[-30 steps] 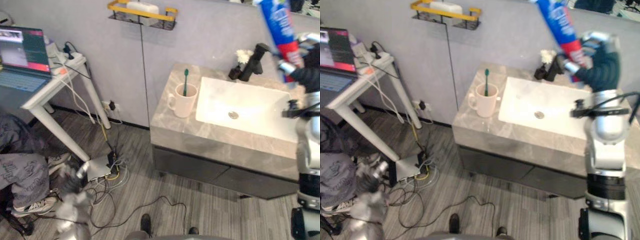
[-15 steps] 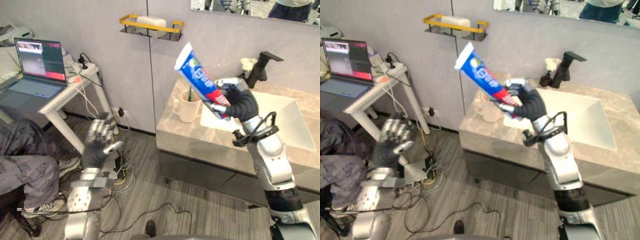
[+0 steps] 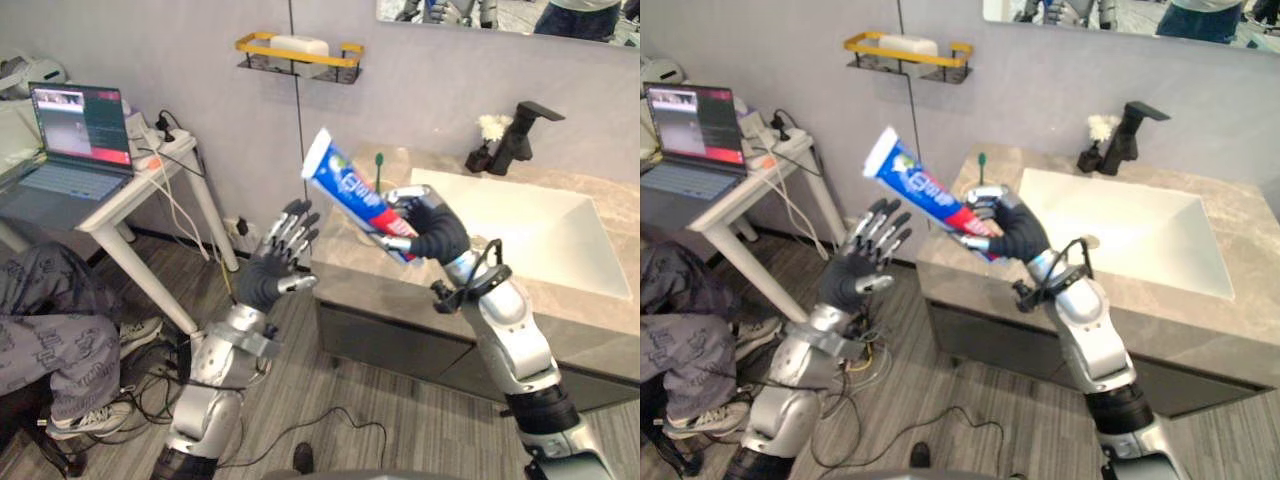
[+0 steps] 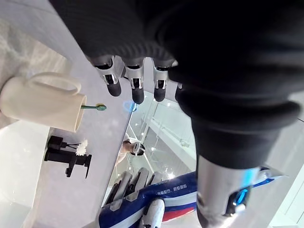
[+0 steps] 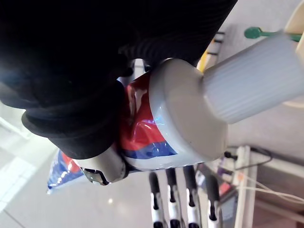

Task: Organize washtable

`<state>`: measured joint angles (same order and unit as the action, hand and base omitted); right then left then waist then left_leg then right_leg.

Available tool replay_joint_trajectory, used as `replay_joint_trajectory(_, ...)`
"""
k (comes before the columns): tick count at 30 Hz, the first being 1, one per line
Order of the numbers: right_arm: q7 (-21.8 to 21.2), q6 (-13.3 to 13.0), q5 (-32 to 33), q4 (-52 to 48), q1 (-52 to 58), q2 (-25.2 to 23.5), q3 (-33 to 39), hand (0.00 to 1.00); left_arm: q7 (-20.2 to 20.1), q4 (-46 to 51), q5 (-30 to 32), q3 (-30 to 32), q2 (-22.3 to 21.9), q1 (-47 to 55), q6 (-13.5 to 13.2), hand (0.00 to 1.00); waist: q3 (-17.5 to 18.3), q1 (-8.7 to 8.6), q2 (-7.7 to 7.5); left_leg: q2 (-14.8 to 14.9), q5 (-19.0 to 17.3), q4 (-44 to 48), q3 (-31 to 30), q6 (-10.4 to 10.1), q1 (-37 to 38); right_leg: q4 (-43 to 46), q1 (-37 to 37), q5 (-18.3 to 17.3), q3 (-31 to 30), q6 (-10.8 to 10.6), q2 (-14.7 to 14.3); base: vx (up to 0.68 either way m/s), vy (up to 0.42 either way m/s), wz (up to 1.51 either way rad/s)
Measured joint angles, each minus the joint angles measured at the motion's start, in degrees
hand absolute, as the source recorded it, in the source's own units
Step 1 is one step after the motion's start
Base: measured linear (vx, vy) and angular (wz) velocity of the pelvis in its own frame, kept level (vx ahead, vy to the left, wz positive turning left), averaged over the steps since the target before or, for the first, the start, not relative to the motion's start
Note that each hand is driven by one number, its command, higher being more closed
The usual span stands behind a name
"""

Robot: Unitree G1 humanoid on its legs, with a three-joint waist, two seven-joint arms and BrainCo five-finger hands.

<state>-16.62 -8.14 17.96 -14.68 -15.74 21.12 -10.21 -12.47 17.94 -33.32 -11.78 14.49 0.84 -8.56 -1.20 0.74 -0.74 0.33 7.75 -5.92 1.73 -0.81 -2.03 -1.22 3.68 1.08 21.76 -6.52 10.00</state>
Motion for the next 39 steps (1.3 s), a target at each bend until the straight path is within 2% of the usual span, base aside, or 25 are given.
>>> replay_joint_trajectory(13,-1.0,1.4,0.0,0.0,0.6,-2.9,-3.7,1.0,0.2,-2.9,0.0,-4.1,0.5,-6.6,0.9,0.0,0.0,-0.21,-0.02,0.4,0.0,0.0,1.5,0.0,0.1,0.9,-1.7,-0.1,-1.7,0.5,0.0,-0.01,0.001,-0.07)
replay_joint_trajectory(24,-1.2,2.2,-0.5,0.0,2.7,-3.9,-3.8,1.0,1.3,-4.5,0.0,-4.0,1.0,-11.0,0.9,0.0,0.2,-0.87,-0.38,0.5,0.0,0.0,1.8,0.0,-0.2,-0.1,-1.8,0.5,-2.2,0.6,-0.3,0.0,-0.003,-0.03)
replay_joint_trajectory(28,-1.2,2.2,-0.6,0.0,3.0,-3.9,-3.7,1.0,1.3,-4.5,0.0,-3.6,1.7,-11.3,0.9,0.0,0.2,-1.59,-0.39,0.5,0.0,0.0,1.9,0.0,-0.2,-0.1,-1.9,0.7,-2.5,0.3,-0.4,0.01,-0.002,-0.01)
replay_joint_trajectory(39,-2.3,3.0,-2.8,0.0,7.3,-5.2,-2.8,1.0,1.2,-4.5,-1.1,-2.7,1.5,-12.3,0.9,0.0,0.3,-1.73,-0.39,0.7,0.1,0.0,2.0,-0.1,-0.1,0.0,-1.9,0.6,-2.7,0.8,-0.6,0.0,0.0,0.0)
